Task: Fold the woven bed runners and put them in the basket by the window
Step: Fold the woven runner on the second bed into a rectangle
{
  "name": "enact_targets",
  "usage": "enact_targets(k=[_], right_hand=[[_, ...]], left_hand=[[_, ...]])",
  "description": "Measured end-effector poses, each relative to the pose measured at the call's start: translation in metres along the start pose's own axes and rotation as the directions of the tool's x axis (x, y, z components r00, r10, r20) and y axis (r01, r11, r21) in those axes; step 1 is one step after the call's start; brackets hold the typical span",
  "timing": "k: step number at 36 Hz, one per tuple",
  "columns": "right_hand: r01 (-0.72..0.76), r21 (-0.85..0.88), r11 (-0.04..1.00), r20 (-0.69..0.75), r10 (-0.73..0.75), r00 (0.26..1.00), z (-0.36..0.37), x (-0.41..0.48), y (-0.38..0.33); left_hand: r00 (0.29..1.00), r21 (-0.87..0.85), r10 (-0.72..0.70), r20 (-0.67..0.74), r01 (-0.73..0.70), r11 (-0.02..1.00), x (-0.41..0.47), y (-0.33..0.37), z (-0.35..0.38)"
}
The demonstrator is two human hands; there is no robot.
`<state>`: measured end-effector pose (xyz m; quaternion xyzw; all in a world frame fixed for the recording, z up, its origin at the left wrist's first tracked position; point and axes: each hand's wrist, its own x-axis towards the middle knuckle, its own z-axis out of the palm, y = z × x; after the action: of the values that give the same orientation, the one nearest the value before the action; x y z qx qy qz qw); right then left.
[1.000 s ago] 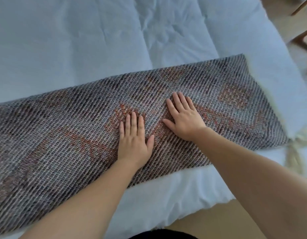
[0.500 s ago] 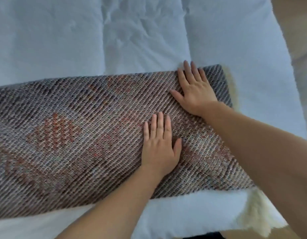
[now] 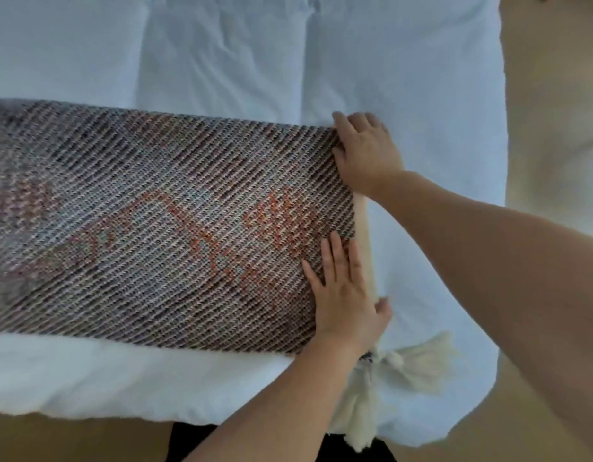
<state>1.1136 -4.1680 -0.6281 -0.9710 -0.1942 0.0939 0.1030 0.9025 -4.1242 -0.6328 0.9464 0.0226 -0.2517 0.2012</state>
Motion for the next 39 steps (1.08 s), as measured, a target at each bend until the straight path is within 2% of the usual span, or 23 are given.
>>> enact_targets(k=[3, 7, 12, 21, 24, 28, 32, 36, 39], right_hand=[[-0.047, -0.013, 0.999, -0.006, 0.047, 0.999, -0.014, 0.008, -0.005], [-0.144, 0.134, 0.980, 0.057, 0.138, 0.989, -0.035, 0.013, -0.011], [-0.213, 0.147, 0.966, 0.156, 0.190, 0.969, -0.077, 0.008, -0.025], [-0.244, 0.388, 0.889, 0.101, 0.222, 0.970, -0.156, -0.013, -0.100], [-0.258, 0.484, 0.836, 0.114, 0.232, 0.966, -0.182, -0.024, -0.133], [-0.238, 0.500, 0.832, 0.096, 0.219, 0.971, -0.215, -0.037, -0.180], [-0.222, 0.487, 0.845, 0.081, 0.210, 0.974, -0.241, -0.051, -0.228], [-0.240, 0.540, 0.807, 0.064, 0.245, 0.967, -0.262, -0.061, -0.284], [-0.234, 0.560, 0.795, 0.050, 0.250, 0.967, -0.275, -0.064, -0.330]], left_hand=[[0.999, 0.000, -0.025, 0.045, 0.025, 1.000, -0.003, 0.001, -0.012], [0.993, -0.060, -0.095, 0.073, 0.099, 0.993, -0.014, 0.002, -0.033], [0.978, -0.237, -0.204, 0.041, 0.208, 0.949, -0.041, -0.009, -0.069], [0.918, -0.363, -0.397, -0.015, 0.365, 0.858, -0.114, -0.052, -0.151], [0.900, -0.427, -0.428, -0.079, 0.358, 0.830, -0.145, -0.078, -0.178], [0.892, -0.463, -0.418, -0.174, 0.300, 0.834, -0.186, -0.116, -0.213], [0.893, -0.421, -0.384, -0.236, 0.262, 0.868, -0.224, -0.161, -0.250], [0.885, -0.380, -0.379, -0.269, 0.264, 0.886, -0.256, -0.207, -0.286], [0.864, -0.373, -0.349, -0.362, 0.209, 0.904, -0.282, -0.240, -0.308]])
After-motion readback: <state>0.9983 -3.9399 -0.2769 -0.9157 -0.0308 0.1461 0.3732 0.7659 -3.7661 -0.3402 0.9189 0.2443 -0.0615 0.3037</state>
